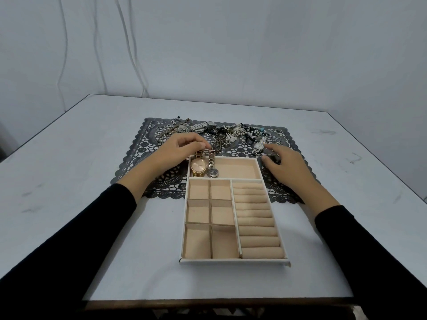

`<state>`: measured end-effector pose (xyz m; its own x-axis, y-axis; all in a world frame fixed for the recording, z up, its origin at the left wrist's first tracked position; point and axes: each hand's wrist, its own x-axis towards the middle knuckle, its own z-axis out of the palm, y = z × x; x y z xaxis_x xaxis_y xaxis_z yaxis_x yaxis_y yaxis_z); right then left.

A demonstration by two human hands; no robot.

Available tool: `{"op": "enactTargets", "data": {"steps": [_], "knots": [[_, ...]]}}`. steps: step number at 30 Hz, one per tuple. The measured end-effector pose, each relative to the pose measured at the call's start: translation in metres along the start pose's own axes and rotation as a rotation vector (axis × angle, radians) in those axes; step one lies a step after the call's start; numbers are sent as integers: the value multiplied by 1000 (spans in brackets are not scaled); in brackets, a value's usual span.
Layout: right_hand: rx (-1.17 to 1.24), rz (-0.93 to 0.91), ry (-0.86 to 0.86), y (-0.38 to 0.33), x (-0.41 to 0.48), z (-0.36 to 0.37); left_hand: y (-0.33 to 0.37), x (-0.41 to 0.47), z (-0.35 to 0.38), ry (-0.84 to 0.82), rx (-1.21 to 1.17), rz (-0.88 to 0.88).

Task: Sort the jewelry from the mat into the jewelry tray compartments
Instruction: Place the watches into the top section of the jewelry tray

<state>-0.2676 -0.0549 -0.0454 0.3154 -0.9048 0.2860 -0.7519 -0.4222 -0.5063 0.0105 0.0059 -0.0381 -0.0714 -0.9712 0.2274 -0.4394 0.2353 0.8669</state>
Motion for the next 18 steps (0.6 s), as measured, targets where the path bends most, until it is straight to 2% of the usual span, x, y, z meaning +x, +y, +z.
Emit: {"op": "enactTargets", "data": {"steps": [5,13,18], "knots": [[12,-17,6,4,14,7,-7,9,-3,48,17,15],[43,-82,3,10,29,16,-24,35,-9,313,199,25],[32,-112,-20,13,42,23,-38,53,-19,280,364,11]]}}
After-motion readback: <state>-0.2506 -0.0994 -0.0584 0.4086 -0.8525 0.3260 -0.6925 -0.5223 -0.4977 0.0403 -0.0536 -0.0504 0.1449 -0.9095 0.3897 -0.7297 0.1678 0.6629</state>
